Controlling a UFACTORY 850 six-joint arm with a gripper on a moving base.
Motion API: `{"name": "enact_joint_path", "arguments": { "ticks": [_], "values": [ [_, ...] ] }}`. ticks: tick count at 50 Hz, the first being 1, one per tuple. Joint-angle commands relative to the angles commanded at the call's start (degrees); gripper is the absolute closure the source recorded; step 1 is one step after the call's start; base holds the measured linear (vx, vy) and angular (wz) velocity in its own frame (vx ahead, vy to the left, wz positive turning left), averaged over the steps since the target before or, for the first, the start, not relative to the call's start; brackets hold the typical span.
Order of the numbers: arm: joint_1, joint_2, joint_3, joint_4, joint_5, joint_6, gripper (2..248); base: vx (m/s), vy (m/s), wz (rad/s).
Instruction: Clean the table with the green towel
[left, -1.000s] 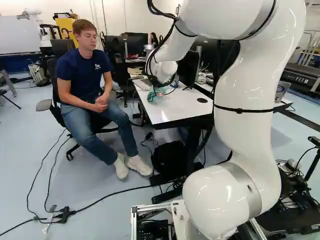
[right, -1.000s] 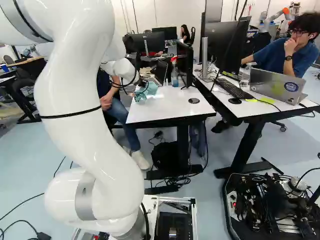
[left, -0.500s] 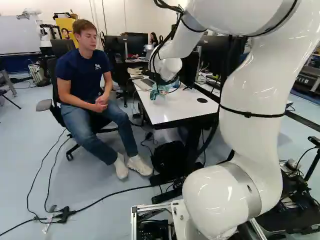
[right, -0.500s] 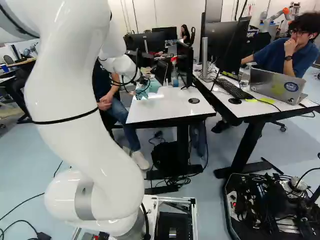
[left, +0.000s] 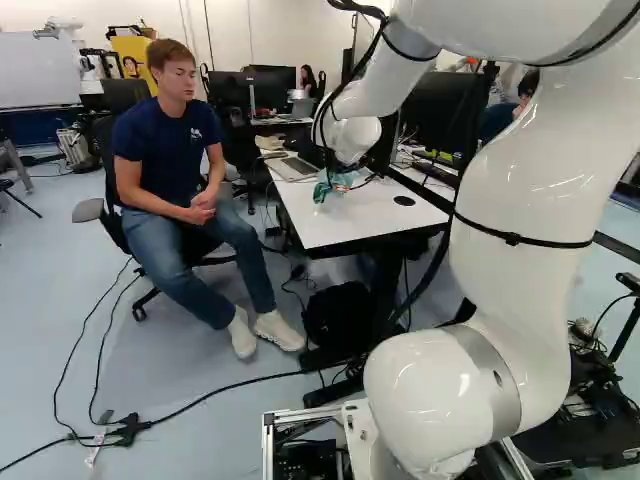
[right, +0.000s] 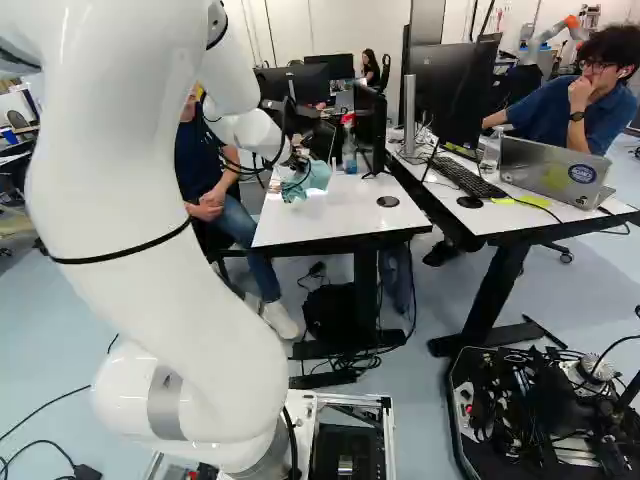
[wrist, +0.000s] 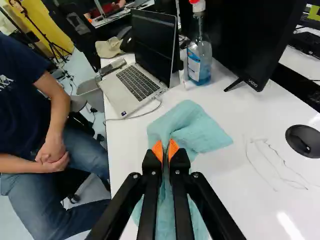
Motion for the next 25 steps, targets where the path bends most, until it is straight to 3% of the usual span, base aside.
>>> {"name": "enact_joint_path", "arguments": {
  "ticks": [25],
  "values": [
    [-4.3,2.4,2.6,0.0,0.0,0.0,217,0.0,0.0,0.0]
  ]
}}
